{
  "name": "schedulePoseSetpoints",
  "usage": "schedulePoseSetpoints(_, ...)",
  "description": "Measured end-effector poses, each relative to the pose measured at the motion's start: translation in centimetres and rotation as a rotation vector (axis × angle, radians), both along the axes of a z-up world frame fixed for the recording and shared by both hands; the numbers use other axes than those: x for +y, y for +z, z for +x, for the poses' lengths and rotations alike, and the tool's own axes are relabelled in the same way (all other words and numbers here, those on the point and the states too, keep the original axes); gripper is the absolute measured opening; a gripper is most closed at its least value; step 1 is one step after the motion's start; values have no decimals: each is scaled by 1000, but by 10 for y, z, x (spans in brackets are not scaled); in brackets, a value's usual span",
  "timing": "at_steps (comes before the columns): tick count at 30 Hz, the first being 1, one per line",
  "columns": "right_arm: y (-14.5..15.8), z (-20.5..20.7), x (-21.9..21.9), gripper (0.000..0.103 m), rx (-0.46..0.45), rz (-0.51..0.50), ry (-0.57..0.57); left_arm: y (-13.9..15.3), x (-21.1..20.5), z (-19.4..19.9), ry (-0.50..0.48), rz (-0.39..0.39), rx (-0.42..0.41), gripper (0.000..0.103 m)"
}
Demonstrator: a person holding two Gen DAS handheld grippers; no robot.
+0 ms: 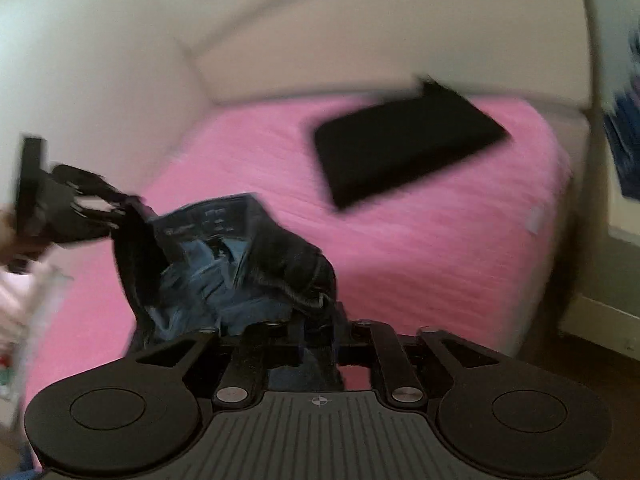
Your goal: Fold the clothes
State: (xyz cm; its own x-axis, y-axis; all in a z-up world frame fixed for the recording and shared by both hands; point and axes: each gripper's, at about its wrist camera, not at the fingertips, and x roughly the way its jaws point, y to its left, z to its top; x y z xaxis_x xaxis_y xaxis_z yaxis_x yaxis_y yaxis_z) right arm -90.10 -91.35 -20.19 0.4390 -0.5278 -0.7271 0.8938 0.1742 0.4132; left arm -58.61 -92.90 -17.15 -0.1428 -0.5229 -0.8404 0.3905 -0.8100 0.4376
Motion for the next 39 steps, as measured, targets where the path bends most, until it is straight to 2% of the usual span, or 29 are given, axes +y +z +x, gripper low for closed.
schedulePoseSetpoints(1, -19, -8, -16, 59, 56, 28, -1, -14, -18, -10, 51, 25, 30, 40)
schedulePoseSetpoints(2, -35, -15, -30, 62, 102, 48, 4, -20, -26, -11, 88, 35, 66, 39)
schedulePoseSetpoints(4, -47, -23, -39, 62, 130, 42, 63, -30, -32, -4, 160, 58, 133, 45)
schedulePoseSetpoints(7, -50, -14, -28, 62, 119, 104, 110, -37, -7, 42, 266, 70, 162, 54)
schedulePoseSetpoints(9, -52, -6, -16, 62, 109, 153, 144, -40, 25, 88, 383, 78, 157, 55)
schedulePoseSetpoints(12, -48, 28, 6, 64, 98, 186, 246, -42, 81, 164, 564, 88, 139, 57)
schedulePoseSetpoints(15, -48, 70, 31, 79, 90, 179, 338, -53, 159, 239, 705, 70, 46, 61)
schedulePoseSetpoints(17, -43, 97, 45, 80, 84, 177, 384, -63, 215, 283, 798, 85, 0, 61)
schedulePoseSetpoints(20, -39, 141, 74, 81, 100, 177, 481, -74, 292, 332, 910, 110, 18, 63)
schedulePoseSetpoints(21, -39, 169, 87, 83, 112, 176, 521, -77, 315, 345, 942, 114, 33, 64)
schedulePoseSetpoints(23, -42, 220, 111, 87, 131, 171, 611, -82, 356, 360, 939, 97, 61, 69)
schedulePoseSetpoints(24, -44, 240, 125, 91, 134, 166, 663, -87, 372, 363, 918, 84, 47, 72)
schedulePoseSetpoints(26, -47, 285, 152, 91, 152, 142, 776, -103, 398, 361, 823, 52, -14, 72)
schedulePoseSetpoints(28, -53, 339, 173, 91, 184, 76, 901, -119, 414, 360, 721, 0, -75, 72)
schedulePoseSetpoints(29, -52, 360, 187, 91, 213, 20, 975, -125, 420, 360, 666, -29, -109, 72)
schedulePoseSetpoints(31, -48, 401, 219, 91, 304, -162, 1163, -136, 434, 364, 537, -119, -196, 72)
schedulePoseSetpoints(33, -49, 441, 250, 91, 389, -379, 1382, -142, 438, 370, 452, -153, -231, 72)
schedulePoseSetpoints(35, -55, 471, 282, 91, 443, -570, 1607, -141, 437, 376, 415, -177, -238, 72)
schedulePoseSetpoints(37, -69, 496, 307, 91, 501, -706, 1790, -140, 437, 382, 372, -199, -244, 72)
schedulePoseSetpoints(39, -89, 517, 324, 90, 581, -750, 1905, -140, 439, 387, 318, -227, -257, 72)
